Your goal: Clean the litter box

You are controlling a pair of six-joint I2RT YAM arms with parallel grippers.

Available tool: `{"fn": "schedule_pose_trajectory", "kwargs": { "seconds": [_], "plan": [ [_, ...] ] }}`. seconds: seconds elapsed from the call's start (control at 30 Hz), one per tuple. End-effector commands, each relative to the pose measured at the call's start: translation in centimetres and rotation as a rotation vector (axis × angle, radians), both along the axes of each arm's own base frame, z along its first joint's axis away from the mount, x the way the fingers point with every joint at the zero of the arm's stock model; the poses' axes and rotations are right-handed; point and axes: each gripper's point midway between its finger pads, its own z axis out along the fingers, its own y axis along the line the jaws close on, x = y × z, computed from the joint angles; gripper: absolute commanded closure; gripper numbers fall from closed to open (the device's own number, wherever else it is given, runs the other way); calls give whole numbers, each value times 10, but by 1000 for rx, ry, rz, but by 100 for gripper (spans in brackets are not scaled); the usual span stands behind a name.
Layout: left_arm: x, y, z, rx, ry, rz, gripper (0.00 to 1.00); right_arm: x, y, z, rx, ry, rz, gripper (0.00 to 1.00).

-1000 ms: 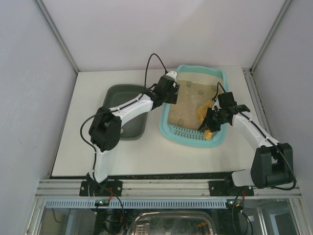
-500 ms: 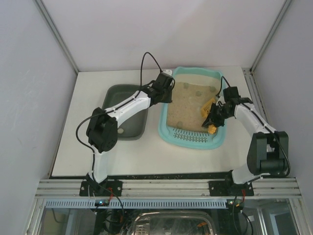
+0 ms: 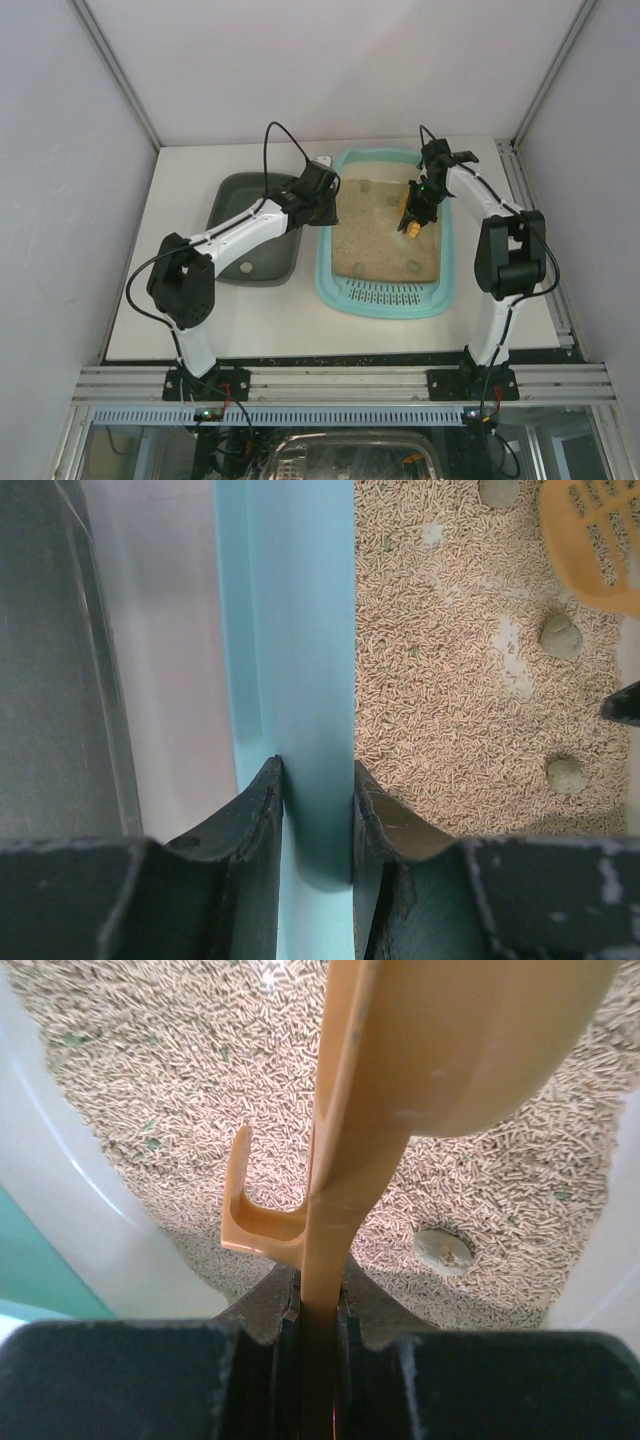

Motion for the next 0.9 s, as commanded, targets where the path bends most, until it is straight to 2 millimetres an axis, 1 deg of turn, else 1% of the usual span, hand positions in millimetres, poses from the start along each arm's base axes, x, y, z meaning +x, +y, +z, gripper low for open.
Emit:
{"fn": "schedule_pose_trajectory", "kwargs": {
  "seconds": [0.0, 0.1, 0.2, 0.37, 0.57, 0.67, 0.73, 0.87],
  "plan": [
    [-33, -6, 3, -78, 114, -34, 98, -8, 9, 2, -28, 53, 32, 100],
    [-31, -9, 6, -91, 96, -45, 99, -11, 11, -4, -45, 67, 50, 100],
    [-32, -10, 6, -98, 95, -49, 99, -8, 13, -9, -48, 60, 55, 100],
    [-33, -11, 4, -103, 101, -58, 99, 7, 16, -21, -50, 27, 53, 100],
    [-33, -9, 6, -96, 86, -62, 100, 28, 17, -36, -37, 0, -1, 100],
    [-33, -7, 8, -95, 76, -62, 100, 36, 26, -43, 10, -9, -14, 100],
    [-33, -7, 8, -95, 73, -64, 100, 42, 38, -46, 87, -25, -17, 100],
    [-34, -6, 10, -93, 68, -72, 100, 54, 60, -41, 255, -71, -40, 100]
  ]
}}
